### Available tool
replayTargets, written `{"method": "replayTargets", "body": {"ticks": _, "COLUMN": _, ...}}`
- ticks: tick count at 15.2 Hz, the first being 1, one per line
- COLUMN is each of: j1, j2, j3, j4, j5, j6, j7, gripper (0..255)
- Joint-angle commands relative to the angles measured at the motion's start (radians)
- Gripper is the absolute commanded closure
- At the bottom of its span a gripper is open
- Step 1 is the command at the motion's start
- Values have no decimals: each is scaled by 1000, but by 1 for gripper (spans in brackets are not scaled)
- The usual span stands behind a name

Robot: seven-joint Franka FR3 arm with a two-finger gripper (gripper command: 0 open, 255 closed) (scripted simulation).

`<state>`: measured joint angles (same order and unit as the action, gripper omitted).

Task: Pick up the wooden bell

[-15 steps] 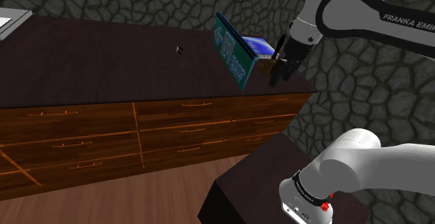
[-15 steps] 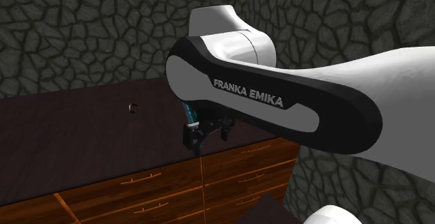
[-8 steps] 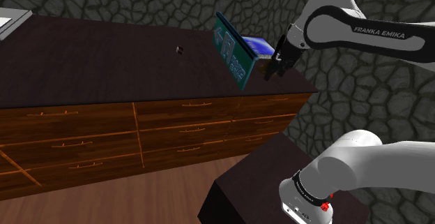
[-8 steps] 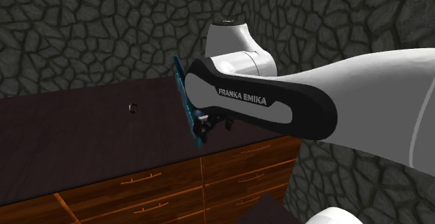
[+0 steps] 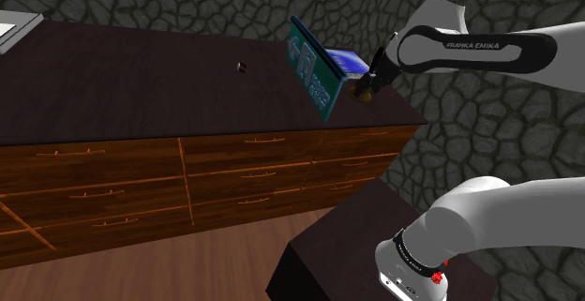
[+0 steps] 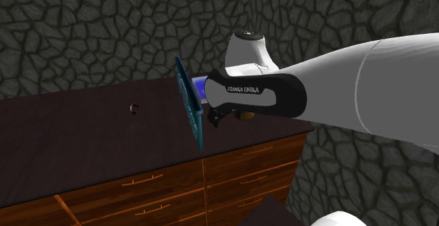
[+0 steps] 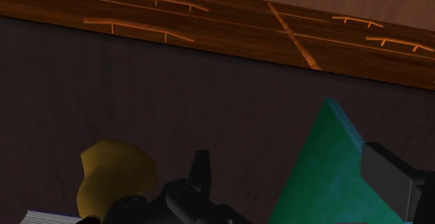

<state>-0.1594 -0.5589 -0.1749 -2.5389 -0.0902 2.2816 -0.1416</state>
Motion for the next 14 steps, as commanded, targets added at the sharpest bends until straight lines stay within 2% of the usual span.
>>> {"method": "replayTargets", "body": {"ticks": 1, "j1": -11, "j2": 47, "j3": -28, "j4": 5, "j5": -4, "j6": 88, "j7": -16, "gripper": 0}}
{"method": "replayTargets", "body": {"ticks": 8, "j1": -11, "j2": 230, "j3": -139, "j4": 80, "j5": 47, "j6": 348, "j7": -100, "gripper": 0}}
{"method": "replayTargets", "body": {"ticks": 11, "j1": 12, "j2": 313, "j3": -199, "j4": 129, "j5": 114, "j6": 444, "j7": -164, "gripper": 0}}
{"method": "replayTargets", "body": {"ticks": 14, "j1": 51, "j2": 398, "j3": -267, "j4": 189, "j5": 229, "j6": 526, "j7": -263, "gripper": 0}}
